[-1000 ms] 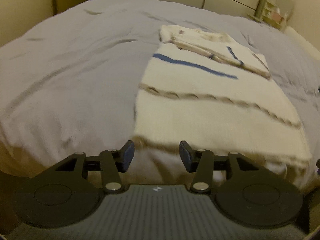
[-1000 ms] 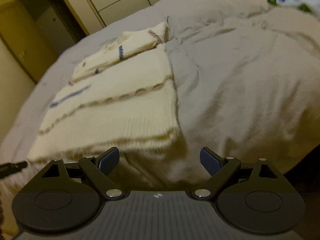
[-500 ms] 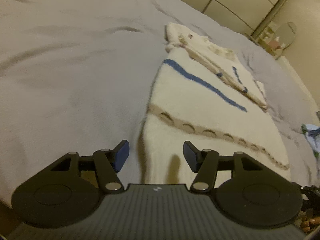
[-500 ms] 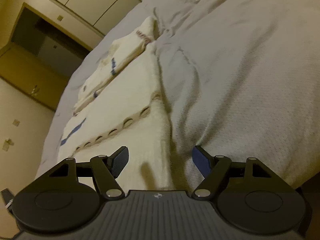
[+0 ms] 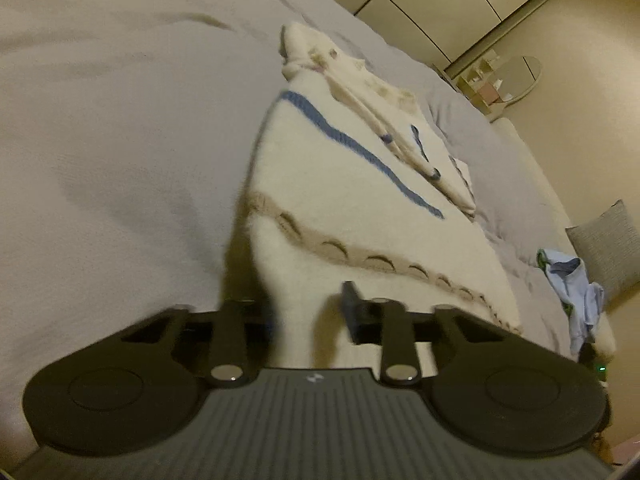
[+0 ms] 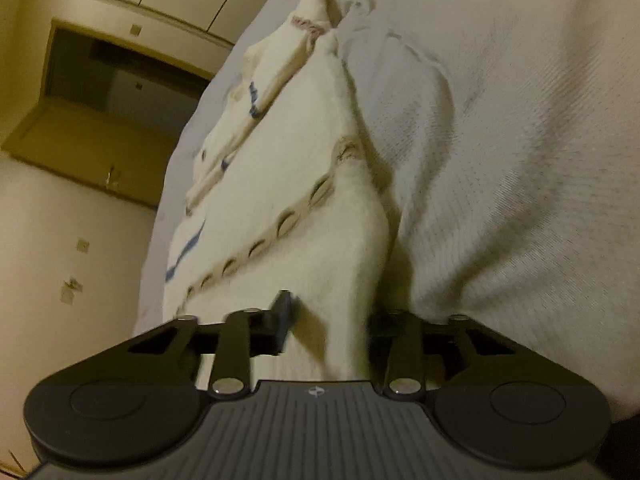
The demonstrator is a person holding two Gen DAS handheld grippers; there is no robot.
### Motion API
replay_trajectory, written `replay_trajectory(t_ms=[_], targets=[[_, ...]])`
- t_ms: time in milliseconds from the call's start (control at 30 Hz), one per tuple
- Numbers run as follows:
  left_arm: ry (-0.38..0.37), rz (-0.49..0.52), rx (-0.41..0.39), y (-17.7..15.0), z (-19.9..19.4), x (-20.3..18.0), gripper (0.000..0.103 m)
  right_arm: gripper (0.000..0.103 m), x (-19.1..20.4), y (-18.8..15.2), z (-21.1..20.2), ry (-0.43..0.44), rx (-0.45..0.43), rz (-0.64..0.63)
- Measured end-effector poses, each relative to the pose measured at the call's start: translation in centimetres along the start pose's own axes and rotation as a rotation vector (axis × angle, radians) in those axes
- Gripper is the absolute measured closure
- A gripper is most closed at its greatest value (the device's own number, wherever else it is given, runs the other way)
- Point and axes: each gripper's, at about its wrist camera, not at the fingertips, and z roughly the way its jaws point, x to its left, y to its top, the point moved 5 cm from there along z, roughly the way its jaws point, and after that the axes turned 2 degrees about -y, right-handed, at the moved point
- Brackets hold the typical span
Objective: Fold clothes
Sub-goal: 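Move both grippers to the sweater hem and grasp it, then lift the hem with both grippers and fold it over toward the collar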
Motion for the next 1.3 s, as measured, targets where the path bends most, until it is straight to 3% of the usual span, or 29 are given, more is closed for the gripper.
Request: replay_trajectory(t_ms=[33,200,633,833,1100,1200,1300], targets=[[0.003,0.006,-0.008,0.0,-0.2,-0.2,0.094,0.089,-0.1,0.1,0.1,0.009,-0.004,0.012],[0.019,0.036,-0.045,0.0,-1.0,-1.5,0.097,0.092,-0.2,0.8,0.5,0.054,-0.028,0.066],[-0.018,0.13,-0.215,-2.7,-9.4,-7.5,0.098,0.094,3.7,3.2,-8.8,0.233,-0.2,-0.013],[-0.039,0.152,-0.265,-6.0,-13.8,-9.9,0.098,0.094,4.3,0.9,-14.3,0.264,-0.225,-0.05],[-0.042,0.117,-0.228,-12.7,-18.4,-10.9,0.098,0.094,3.0,-4.0,-18.9,0.24,-0.189,-0.043],[-0.042,0.119,-0.227,-12.7,-19.1,-11.0,0.098,0.094,2.6,-5.3,-19.7,0.223,-0.172,-0.038],[-0.054,0.101,-0.229,-11.3,-19.0,-11.2,0.098,0.093,2.9,-4.4,-19.4,0.22,-0.174,-0.044]])
